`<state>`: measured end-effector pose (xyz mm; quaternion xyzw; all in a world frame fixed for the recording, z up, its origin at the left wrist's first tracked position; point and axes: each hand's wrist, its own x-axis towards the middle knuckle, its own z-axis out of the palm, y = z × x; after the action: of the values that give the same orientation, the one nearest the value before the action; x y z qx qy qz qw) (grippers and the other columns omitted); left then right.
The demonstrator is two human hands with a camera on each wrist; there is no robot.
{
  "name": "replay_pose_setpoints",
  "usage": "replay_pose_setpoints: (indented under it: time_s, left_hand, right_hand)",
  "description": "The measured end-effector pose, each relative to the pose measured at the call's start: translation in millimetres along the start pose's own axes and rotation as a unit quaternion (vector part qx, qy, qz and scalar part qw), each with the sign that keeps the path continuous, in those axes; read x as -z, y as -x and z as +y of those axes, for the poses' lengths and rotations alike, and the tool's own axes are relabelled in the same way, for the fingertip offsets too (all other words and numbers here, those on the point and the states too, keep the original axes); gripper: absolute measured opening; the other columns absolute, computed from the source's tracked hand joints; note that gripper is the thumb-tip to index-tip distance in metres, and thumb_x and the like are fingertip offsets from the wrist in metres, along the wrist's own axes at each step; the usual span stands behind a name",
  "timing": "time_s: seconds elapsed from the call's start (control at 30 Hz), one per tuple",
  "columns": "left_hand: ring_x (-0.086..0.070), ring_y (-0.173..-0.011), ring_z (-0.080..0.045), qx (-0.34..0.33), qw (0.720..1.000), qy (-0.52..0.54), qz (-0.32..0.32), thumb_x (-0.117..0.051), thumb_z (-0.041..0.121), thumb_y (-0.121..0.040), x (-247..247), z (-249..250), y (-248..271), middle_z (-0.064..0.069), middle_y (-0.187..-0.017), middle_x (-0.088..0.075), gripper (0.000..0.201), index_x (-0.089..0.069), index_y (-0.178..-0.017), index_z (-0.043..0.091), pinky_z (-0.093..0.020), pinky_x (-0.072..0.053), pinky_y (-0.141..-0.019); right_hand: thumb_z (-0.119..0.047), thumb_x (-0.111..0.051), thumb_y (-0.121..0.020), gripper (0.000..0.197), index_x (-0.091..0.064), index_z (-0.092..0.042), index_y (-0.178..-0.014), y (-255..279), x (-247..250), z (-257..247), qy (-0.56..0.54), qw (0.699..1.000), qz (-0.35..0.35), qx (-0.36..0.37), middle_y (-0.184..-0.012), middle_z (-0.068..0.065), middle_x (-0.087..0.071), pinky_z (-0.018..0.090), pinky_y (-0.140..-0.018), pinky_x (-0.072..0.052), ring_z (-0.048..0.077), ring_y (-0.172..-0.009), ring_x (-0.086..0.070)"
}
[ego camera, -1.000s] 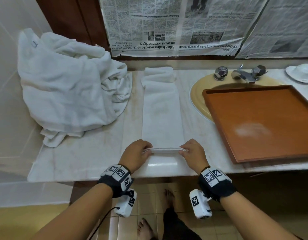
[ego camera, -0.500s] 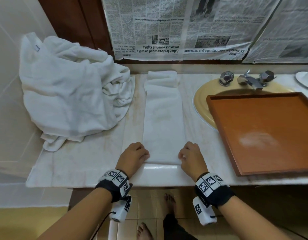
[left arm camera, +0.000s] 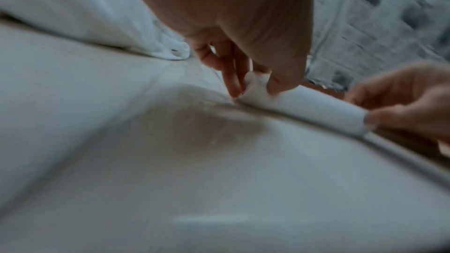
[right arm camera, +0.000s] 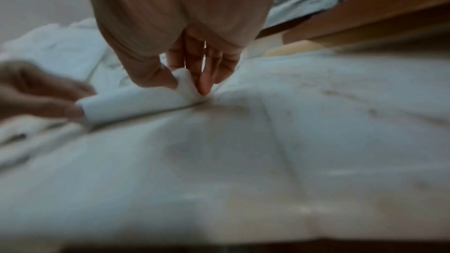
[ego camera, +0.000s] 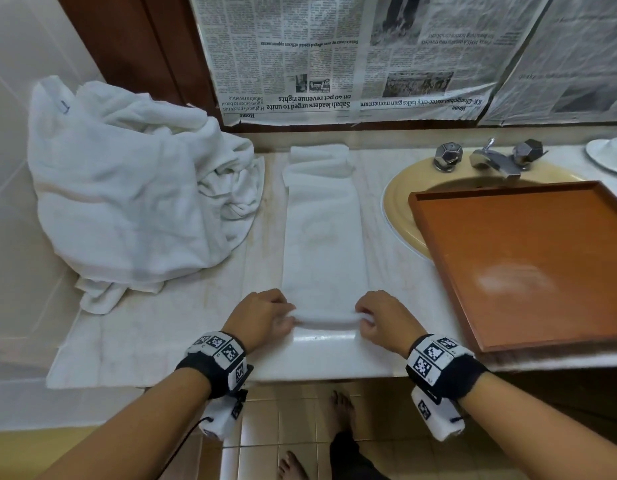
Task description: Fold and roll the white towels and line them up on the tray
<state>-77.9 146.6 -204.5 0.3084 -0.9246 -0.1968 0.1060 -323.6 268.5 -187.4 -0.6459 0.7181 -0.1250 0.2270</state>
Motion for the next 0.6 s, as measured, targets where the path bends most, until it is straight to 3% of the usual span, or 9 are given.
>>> replay_pose_setpoints:
  time_s: [0.07, 0.23, 0.3, 0.37, 0.47, 0.53, 0.6]
  left_hand:
    - [-0.059, -0.082, -0.016, 0.091, 0.993, 0.066, -0.029, -0.059, 0.037, -0.09, 4, 2, -7, -0.001, -0.095, -0.062, 0.029, -0.075, -0.104, 0.017, -0.026, -0.045, -0.075]
    - [-0.058, -0.09, -0.016, 0.237, 0.954, 0.172, -0.057, -0.064, 0.031, -0.092, 6, 9, -22, -0.001, -0.093, -0.064, 0.021, -0.074, -0.098, 0.014, -0.027, -0.044, -0.08]
    - [-0.06, -0.091, -0.016, 0.297, 0.932, 0.204, -0.036, -0.067, 0.034, -0.088, 5, 7, -27, 0.001, -0.091, -0.066, 0.02, -0.074, -0.095, 0.017, -0.028, -0.047, -0.083]
    - [-0.061, -0.089, -0.017, 0.318, 0.928, 0.192, -0.01, -0.069, 0.039, -0.085, 5, 6, -32, 0.001, -0.091, -0.066, 0.021, -0.071, -0.091, 0.019, -0.031, -0.05, -0.084]
    - [-0.057, -0.09, -0.016, 0.287, 0.951, 0.112, 0.01, -0.069, 0.041, -0.084, 1, 5, -37, 0.003, -0.094, -0.056, 0.024, -0.064, -0.093, 0.019, -0.034, -0.049, -0.083]
    - [-0.054, -0.088, -0.017, 0.207, 0.975, 0.062, 0.05, -0.069, 0.031, -0.085, -2, 4, -36, 0.002, -0.095, -0.052, 0.018, -0.066, -0.094, 0.016, -0.036, -0.049, -0.079]
    - [-0.059, -0.077, -0.024, 0.098, 0.992, 0.015, 0.076, -0.064, 0.02, -0.083, -6, 3, -32, -0.001, -0.086, -0.059, 0.011, -0.072, -0.084, 0.012, -0.037, -0.052, -0.066]
  right_hand:
    - [-0.011, -0.062, -0.084, 0.013, -0.068, -0.009, -0.096, -7, 5, -2, -0.052, 0.997, 0.014, -0.053, -0.092, -0.002, -0.056, 0.014, -0.07, -0.034, 0.012, -0.086, -0.05]
    - [-0.01, -0.065, -0.081, 0.01, -0.07, -0.003, -0.087, -26, 5, -5, -0.13, 0.978, 0.029, -0.159, -0.079, -0.004, -0.053, 0.007, -0.057, -0.035, 0.011, -0.077, -0.05]
    - [-0.008, -0.065, -0.079, 0.008, -0.067, -0.004, -0.086, -30, 4, -6, -0.161, 0.965, 0.042, -0.201, -0.079, -0.003, -0.057, 0.011, -0.057, -0.039, 0.013, -0.076, -0.053]
    - [-0.006, -0.062, -0.078, 0.009, -0.059, -0.007, -0.087, -33, 1, -8, -0.168, 0.96, 0.059, -0.218, -0.083, -0.001, -0.054, 0.02, -0.06, -0.041, 0.016, -0.077, -0.052]
    - [-0.001, -0.054, -0.081, 0.011, -0.054, -0.011, -0.085, -34, -7, -12, -0.075, 0.978, 0.088, -0.175, -0.091, 0.001, -0.046, 0.025, -0.069, -0.041, 0.018, -0.088, -0.045]
    - [0.002, -0.054, -0.082, 0.013, -0.06, -0.01, -0.086, -32, -13, -11, -0.005, 0.989, 0.103, -0.107, -0.096, 0.002, -0.048, 0.027, -0.075, -0.04, 0.02, -0.095, -0.043]
    - [0.0, -0.058, -0.081, 0.011, -0.064, -0.008, -0.087, -29, -17, -11, 0.044, 0.993, 0.098, -0.043, -0.097, 0.004, -0.055, 0.031, -0.076, -0.041, 0.024, -0.096, -0.048]
